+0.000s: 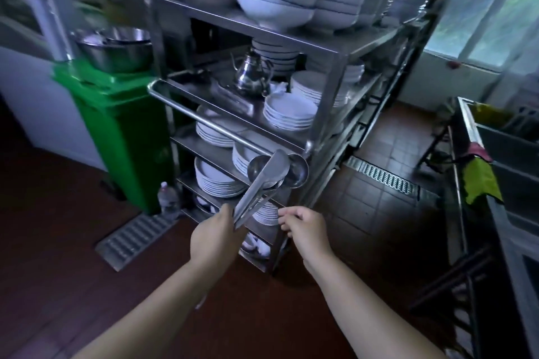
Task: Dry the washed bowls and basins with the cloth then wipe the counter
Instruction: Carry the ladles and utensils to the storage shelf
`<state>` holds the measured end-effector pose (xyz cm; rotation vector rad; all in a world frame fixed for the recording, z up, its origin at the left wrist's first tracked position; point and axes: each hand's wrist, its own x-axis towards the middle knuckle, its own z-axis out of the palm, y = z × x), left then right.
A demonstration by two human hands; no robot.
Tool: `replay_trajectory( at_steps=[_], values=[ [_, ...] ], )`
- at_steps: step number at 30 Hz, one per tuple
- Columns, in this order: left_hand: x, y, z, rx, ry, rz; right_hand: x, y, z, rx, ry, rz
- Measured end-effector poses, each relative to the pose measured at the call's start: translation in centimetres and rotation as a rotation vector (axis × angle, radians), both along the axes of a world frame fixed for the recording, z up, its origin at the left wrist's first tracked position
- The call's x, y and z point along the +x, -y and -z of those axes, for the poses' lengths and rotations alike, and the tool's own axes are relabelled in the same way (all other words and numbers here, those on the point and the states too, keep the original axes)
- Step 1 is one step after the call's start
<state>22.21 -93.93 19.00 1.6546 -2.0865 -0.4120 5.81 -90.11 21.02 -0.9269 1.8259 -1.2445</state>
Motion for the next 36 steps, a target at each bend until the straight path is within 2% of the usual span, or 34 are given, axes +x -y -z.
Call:
replay_trajectory(
  at_steps=[8,13,18,23,28,31,34,36],
  values=[
    [5.4,9.9,0.3,0.009,-0.032,-0.13,7.8,13.8,-0.4,0.06,0.136,-0.242],
    [6.3,16.3,-0.6,0.015,-0.043,-0.188,9.7,21.9,-0.8,0.111,0.175,-0.299],
    [6.0,24.4,-1.8,-0.019,-0.043,-0.227,10.6,31.0,-2.0,0.113,0.318,-0.341],
    [4.8,32.5,-3.1,-0.027,-0.084,-0.232,10.4,39.2,-3.3,0.086,0.249,-0.326],
    [3.7,38.5,-4.0,0.055,-0.182,-0.225,9.9,45.4,-3.7,0.085,0.051,-0.287],
    [3.4,41.2,-4.1,0.093,-0.299,-0.158,9.3,48.3,-3.8,0.079,0.018,-0.267],
    [3.2,43.9,-3.9,0.16,-0.514,-0.134,8.7,50.9,-4.1,0.048,-0.022,-0.228],
    [3.5,45.6,-3.8,0.177,-0.539,-0.131,8.2,52.3,-4.4,0.06,-0.059,-0.183]
  ],
)
